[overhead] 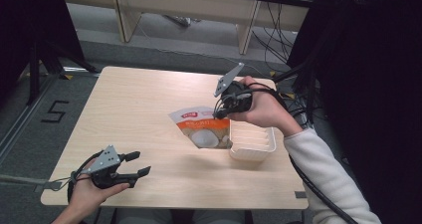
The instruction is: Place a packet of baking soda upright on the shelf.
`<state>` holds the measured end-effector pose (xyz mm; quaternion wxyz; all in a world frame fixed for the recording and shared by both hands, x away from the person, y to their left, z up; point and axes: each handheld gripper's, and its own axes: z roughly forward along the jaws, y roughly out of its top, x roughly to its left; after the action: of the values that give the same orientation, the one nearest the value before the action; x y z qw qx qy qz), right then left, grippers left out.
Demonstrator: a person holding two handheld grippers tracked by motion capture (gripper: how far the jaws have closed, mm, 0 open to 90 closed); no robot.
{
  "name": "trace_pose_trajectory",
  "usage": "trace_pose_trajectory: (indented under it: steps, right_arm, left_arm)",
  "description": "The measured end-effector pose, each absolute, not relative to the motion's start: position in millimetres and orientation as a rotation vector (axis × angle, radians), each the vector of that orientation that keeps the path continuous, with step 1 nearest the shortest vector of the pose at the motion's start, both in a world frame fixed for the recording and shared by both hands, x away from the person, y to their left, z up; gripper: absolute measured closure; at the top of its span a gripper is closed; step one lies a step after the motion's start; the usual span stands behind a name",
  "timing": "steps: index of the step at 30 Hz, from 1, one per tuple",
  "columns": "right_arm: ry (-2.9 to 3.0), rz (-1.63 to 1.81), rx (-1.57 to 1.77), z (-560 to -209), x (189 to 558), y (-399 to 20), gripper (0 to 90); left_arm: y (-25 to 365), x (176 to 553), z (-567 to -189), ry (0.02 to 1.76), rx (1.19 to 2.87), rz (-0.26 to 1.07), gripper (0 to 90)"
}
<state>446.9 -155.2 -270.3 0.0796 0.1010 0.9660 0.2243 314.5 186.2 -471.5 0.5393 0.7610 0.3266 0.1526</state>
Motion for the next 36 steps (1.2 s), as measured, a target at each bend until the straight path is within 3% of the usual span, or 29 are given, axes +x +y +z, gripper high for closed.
trace_pose_trajectory:
  steps: [36]
  right_arm:
    - [2.792, 0.663, 0.468, -244, 459, -210, 90.0]
  left_arm:
    - [188, 317, -471, 0.768, 1.804, 0.378, 34.5]
